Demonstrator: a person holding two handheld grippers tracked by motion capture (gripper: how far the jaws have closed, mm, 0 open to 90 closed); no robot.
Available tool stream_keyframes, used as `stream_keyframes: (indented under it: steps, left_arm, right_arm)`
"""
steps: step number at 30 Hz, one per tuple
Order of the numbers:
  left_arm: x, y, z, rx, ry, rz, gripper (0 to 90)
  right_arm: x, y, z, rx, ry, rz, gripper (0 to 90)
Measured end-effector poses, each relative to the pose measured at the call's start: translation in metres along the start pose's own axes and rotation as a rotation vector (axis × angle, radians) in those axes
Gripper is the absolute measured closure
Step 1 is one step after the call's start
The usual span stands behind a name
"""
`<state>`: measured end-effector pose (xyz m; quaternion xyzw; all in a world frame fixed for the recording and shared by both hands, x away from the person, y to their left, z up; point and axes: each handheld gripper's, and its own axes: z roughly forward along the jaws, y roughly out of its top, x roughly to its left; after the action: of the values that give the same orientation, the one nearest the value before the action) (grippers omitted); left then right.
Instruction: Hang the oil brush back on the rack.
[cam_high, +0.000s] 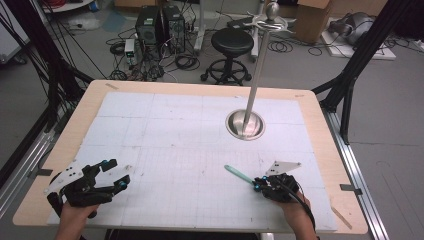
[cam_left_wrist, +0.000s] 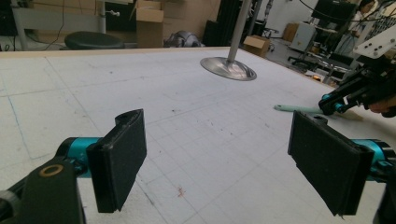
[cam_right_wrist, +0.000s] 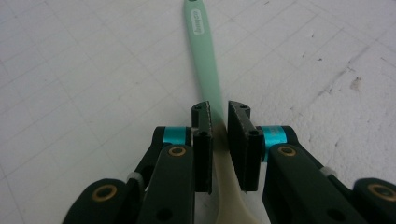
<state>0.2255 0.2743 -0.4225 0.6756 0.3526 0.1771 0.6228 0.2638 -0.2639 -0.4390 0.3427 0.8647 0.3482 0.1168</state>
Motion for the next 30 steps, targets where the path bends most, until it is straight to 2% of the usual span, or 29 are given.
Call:
stream_keyframes:
  steps: [5,10,20,23,24,30]
  left_arm:
    - [0.000,0.000,0.000,0.001,-0.001,0.000,20.0]
    - [0.000,0.000,0.000,0.006,0.000,0.004,20.0]
    - [0.000,0.000,0.000,0.005,0.001,0.004,20.0]
    - [0.000,0.000,0.000,0.004,0.001,0.004,20.0]
    - [0.000,0.000,0.000,0.007,0.001,0.005,20.0]
    - [0.000,0.000,0.001,0.008,-0.001,0.002,20.1]
  right_arm:
    - [-0.001,0.000,0.000,0.002,0.007,0.002,81.3]
    - [-0.001,0.000,0.000,0.003,0.007,0.024,82.1]
    - [0.001,-0.002,-0.001,-0.028,-0.004,0.061,82.8]
    - [0.001,-0.002,-0.003,-0.045,0.000,0.065,82.8]
    - [0.003,-0.001,-0.005,-0.062,0.005,0.076,82.8]
    - [0.008,0.003,-0.012,-0.130,0.011,0.074,82.7]
